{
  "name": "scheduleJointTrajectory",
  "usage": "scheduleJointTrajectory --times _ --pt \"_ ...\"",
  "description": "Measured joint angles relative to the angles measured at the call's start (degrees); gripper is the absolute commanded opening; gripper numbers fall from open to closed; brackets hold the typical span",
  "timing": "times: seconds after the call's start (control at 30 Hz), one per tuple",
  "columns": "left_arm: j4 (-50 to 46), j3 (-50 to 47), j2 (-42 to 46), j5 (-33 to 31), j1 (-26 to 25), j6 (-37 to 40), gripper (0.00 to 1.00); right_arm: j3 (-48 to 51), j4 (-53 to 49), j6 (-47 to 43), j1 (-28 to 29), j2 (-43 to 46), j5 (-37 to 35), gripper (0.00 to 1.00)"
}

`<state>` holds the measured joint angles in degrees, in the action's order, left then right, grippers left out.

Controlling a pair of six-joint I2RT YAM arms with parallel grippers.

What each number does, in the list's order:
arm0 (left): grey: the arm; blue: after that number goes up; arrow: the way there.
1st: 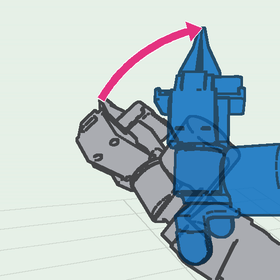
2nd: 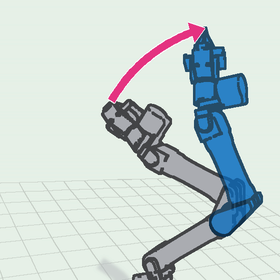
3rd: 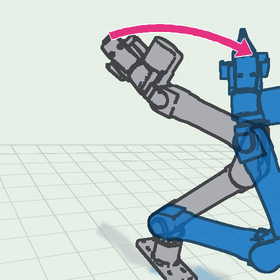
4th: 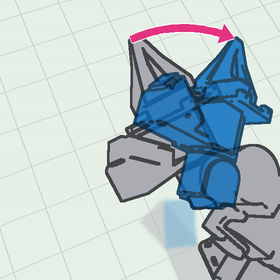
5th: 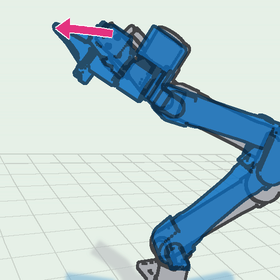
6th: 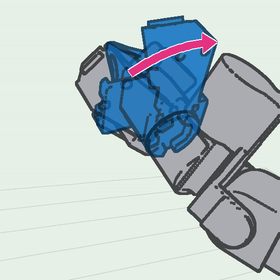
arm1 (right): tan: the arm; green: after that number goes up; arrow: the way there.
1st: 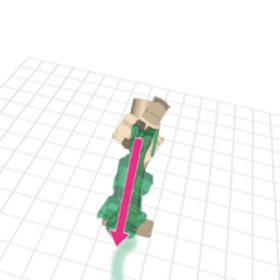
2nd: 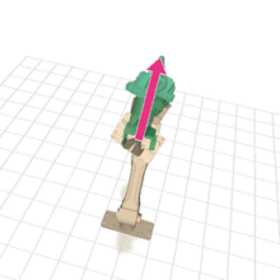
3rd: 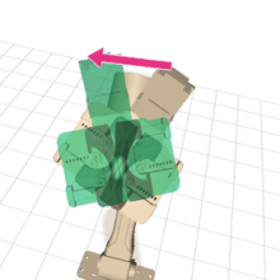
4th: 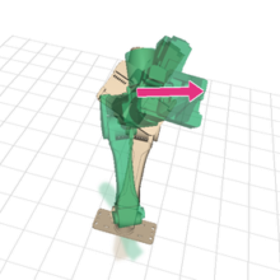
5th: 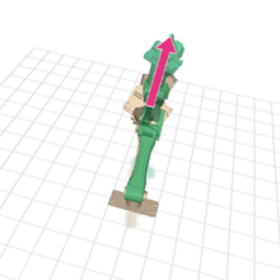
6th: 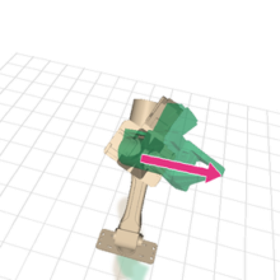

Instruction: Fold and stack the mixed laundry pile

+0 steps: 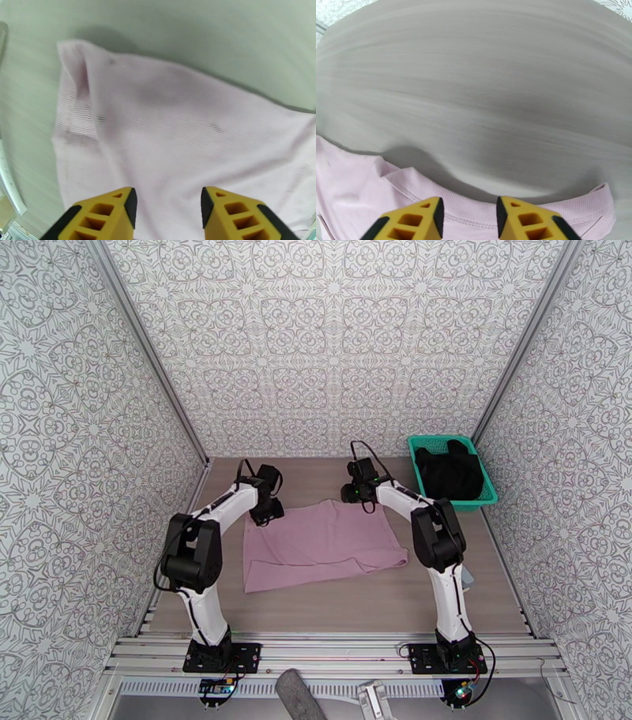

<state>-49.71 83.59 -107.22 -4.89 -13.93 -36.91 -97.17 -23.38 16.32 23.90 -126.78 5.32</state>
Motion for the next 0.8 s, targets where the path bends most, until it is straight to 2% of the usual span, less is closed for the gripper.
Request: scheduleJointTrajectory --times 0.13,0.3,0.43,0.6,0.8 --pt "-1.51 -0.15 3.78 -0.98 0.42 0.09 0.46 6.71 0.63 -0.55 -0.09 1.49 -0.74 0.30" --pt "-1.77 -2.14 7.91 -1.03 3.58 0.15 0.49 14.53 2.34 -0.22 -1.44 6.34 -2.05 0.29" --pt "-1.55 -3.76 8.61 -0.79 6.69 1.05 0.51 18.45 2.95 0.02 -4.92 8.70 -2.08 0.29" --pt "0.48 -3.98 6.40 1.51 8.11 2.51 0.50 20.39 3.17 0.20 -8.92 10.16 -1.14 0.29" --pt "2.67 3.34 -3.93 5.92 8.22 5.60 0.44 20.39 3.10 -0.37 -9.22 10.23 1.25 0.30"
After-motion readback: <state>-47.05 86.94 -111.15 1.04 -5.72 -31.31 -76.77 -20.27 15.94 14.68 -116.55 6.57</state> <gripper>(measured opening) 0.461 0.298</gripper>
